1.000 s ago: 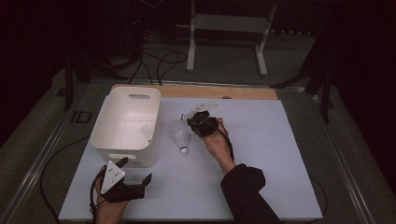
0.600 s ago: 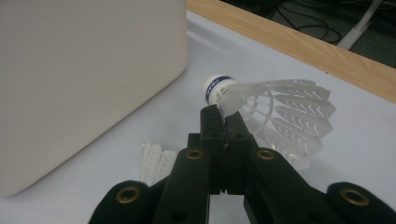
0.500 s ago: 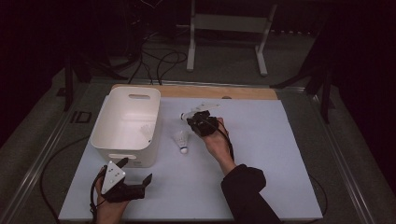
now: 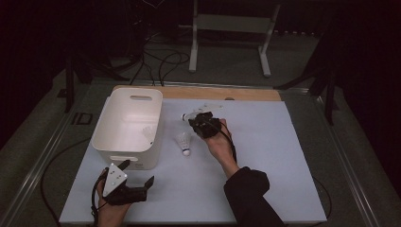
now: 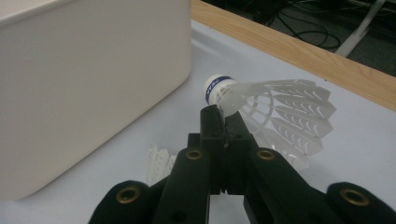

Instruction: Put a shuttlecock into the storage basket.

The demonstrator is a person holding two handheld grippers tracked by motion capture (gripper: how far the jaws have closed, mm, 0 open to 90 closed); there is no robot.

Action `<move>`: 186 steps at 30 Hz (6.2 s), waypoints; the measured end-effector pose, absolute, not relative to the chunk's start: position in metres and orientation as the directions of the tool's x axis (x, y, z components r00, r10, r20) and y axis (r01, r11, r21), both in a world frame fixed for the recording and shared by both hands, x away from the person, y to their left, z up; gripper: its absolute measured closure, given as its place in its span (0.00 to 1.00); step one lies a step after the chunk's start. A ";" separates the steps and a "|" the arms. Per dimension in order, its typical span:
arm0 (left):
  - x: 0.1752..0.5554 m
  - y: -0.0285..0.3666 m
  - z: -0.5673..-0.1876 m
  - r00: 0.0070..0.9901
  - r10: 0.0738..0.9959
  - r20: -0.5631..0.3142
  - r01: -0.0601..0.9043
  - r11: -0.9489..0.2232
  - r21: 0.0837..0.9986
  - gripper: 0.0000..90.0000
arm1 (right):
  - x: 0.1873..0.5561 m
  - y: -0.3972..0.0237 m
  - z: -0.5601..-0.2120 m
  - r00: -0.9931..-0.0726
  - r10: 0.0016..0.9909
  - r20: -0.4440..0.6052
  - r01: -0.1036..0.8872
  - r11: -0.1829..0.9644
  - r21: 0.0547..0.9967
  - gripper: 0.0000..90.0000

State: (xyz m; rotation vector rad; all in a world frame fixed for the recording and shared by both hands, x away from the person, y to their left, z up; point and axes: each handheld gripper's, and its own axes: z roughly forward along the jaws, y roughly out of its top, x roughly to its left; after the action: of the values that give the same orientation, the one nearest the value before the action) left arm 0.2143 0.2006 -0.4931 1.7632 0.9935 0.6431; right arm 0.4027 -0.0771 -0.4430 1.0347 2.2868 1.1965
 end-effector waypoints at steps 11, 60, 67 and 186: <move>0.214 0.201 -0.493 0.530 0.848 -0.009 0.336 -0.200 0.920 0.00 | 0.399 -0.076 -0.436 -0.675 0.738 0.010 0.426 0.379 0.822 0.99; 0.214 0.201 -0.493 0.528 0.849 -0.011 0.334 -0.196 0.922 0.00 | 0.387 -0.072 -0.419 -0.700 0.714 0.014 0.385 0.361 0.849 0.99; 0.214 0.201 -0.493 0.529 0.849 -0.011 0.335 -0.197 0.921 0.00 | 0.385 -0.072 -0.418 -0.703 0.711 0.015 0.381 0.358 0.852 0.99; 0.214 0.201 -0.493 0.529 0.849 -0.010 0.333 -0.196 0.922 0.00 | 0.345 -0.038 -0.368 -0.795 0.605 -0.045 0.214 0.349 0.912 0.99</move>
State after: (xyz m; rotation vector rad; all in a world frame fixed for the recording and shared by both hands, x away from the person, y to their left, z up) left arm 0.2142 0.2007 -0.4929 1.7674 0.9889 0.6449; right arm 0.3446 -0.0377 -0.3679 0.7200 2.2424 1.4315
